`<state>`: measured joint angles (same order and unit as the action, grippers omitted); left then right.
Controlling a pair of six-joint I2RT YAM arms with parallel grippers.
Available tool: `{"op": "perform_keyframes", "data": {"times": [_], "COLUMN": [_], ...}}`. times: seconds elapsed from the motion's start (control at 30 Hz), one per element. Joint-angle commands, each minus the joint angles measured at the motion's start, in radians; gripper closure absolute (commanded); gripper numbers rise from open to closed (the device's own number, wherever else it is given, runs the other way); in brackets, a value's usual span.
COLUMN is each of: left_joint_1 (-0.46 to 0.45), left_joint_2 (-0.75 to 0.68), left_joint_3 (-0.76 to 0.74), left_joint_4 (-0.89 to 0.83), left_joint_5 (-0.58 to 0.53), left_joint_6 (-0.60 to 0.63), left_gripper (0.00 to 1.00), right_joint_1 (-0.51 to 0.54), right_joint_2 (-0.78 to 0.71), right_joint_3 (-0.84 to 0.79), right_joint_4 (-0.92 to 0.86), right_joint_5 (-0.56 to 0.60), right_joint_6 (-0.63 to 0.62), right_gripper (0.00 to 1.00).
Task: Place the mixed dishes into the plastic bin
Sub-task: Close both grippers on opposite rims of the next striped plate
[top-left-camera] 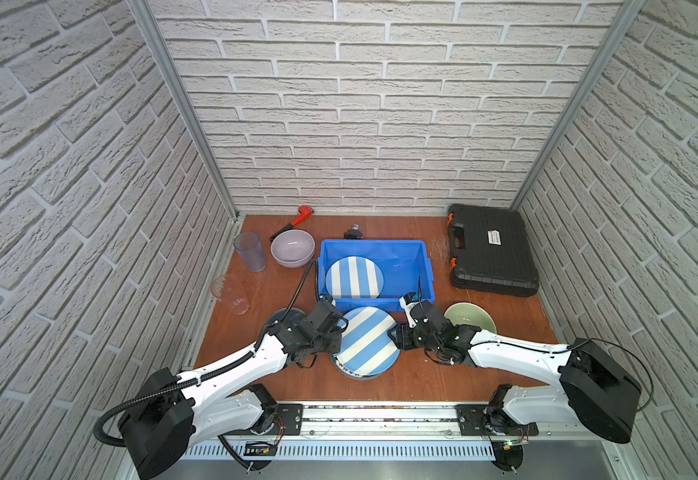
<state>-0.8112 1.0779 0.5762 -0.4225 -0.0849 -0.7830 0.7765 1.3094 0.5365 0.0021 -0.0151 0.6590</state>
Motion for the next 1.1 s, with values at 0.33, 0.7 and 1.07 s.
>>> {"op": "perform_keyframes", "data": {"times": [0.33,0.7,1.07], "left_joint_1": [-0.006,-0.006,-0.006], "left_joint_2": [0.026,0.085,0.139], "left_joint_3": [-0.031,-0.037,-0.049], "left_joint_4": [0.054,0.049,0.117], "left_joint_5": [0.058,0.051,0.086], "left_joint_6": [0.027,0.017,0.012], "left_gripper": [0.61,0.62,0.63], "right_joint_1": [0.011,0.01,0.014], "right_joint_2": [0.002,-0.008,-0.058], "right_joint_3": [0.028,0.022,0.02], "right_joint_4": [0.016,0.008,-0.016], "right_joint_5": [0.018,0.021,0.006], "right_joint_6": [0.008,0.012,0.006], "right_gripper": [0.48,0.48,0.51]}}
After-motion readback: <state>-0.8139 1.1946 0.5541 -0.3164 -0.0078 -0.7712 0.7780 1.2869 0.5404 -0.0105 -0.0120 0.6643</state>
